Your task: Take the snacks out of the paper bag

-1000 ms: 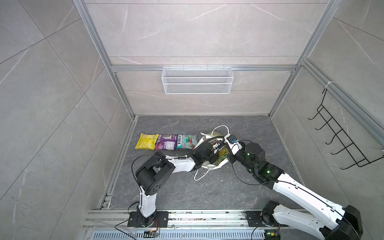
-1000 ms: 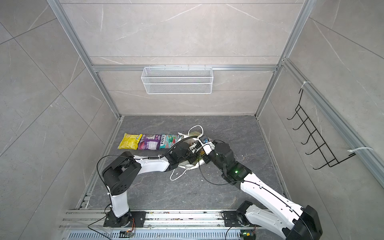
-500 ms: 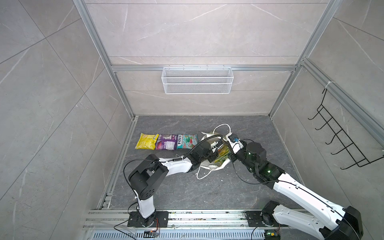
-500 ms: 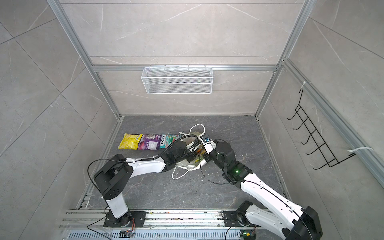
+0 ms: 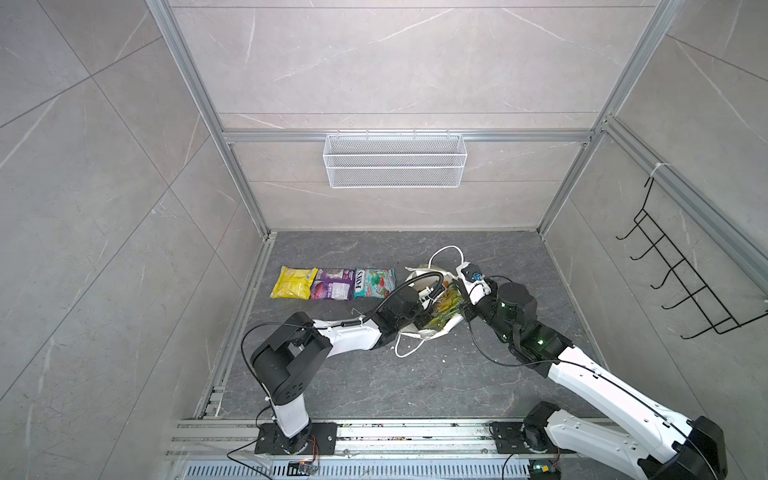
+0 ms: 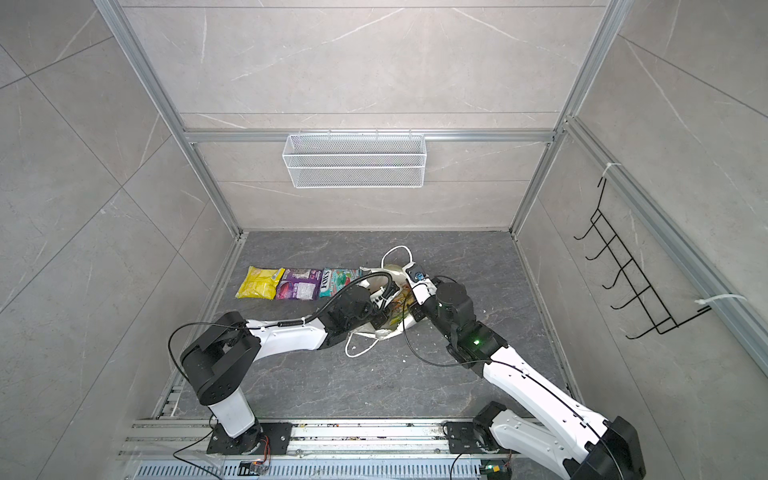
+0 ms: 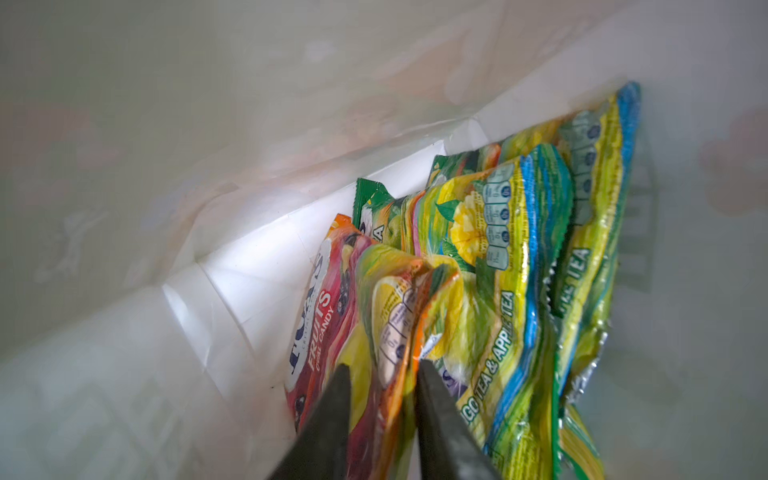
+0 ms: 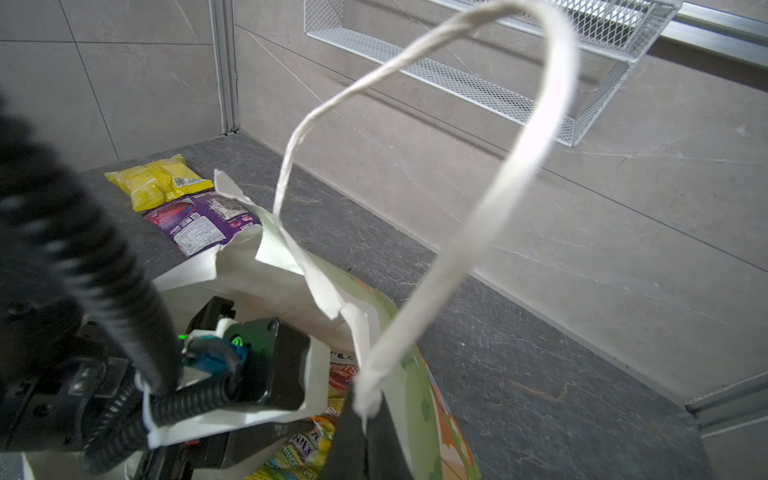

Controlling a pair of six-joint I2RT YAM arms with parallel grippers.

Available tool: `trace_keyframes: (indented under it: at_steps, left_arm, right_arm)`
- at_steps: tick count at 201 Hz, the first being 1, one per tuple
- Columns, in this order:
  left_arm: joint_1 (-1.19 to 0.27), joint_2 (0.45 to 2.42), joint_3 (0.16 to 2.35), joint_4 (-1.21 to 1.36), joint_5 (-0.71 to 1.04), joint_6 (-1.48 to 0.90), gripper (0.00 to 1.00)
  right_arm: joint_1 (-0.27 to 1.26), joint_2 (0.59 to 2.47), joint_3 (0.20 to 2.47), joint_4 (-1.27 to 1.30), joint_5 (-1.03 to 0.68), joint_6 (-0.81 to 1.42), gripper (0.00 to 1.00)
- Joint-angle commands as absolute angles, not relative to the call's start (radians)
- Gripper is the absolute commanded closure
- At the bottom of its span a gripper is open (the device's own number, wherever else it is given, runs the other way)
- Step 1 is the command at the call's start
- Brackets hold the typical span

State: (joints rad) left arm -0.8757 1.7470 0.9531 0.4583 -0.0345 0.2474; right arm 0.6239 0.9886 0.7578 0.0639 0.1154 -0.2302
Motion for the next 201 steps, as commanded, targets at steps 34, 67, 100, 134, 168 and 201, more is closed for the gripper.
trace_keyframes:
  at_steps: [34, 67, 100, 134, 168, 201]
  left_arm:
    - [-0.879, 1.723, 0.988, 0.501, -0.004, 0.284, 0.46]
    - [-0.879, 1.792, 1.031, 0.476, -0.006, 0.286, 0.37]
    - [-0.878, 1.873, 1.098, 0.457, -0.029, 0.279, 0.34]
    - [-0.878, 1.933, 1.139, 0.461, -0.069, 0.275, 0.36]
    - [-0.879, 1.957, 1.147, 0.47, -0.1, 0.275, 0.54]
    - [-0.879, 1.961, 1.144, 0.475, -0.123, 0.27, 0.74]
  right_arm:
    - [0.618, 0.956, 0.758, 0.1, 0.07, -0.217, 1.0]
    - [0.618, 0.95, 0.755, 0.098, 0.066, -0.221, 1.0]
    - [0.618, 0.947, 0.754, 0.096, 0.06, -0.218, 1.0]
    - [0.618, 0.945, 0.752, 0.096, 0.061, -0.219, 1.0]
    - [0.617, 0.945, 0.745, 0.101, 0.067, -0.219, 1.0]
    - [0.617, 0.948, 0.741, 0.107, 0.072, -0.218, 1.0]
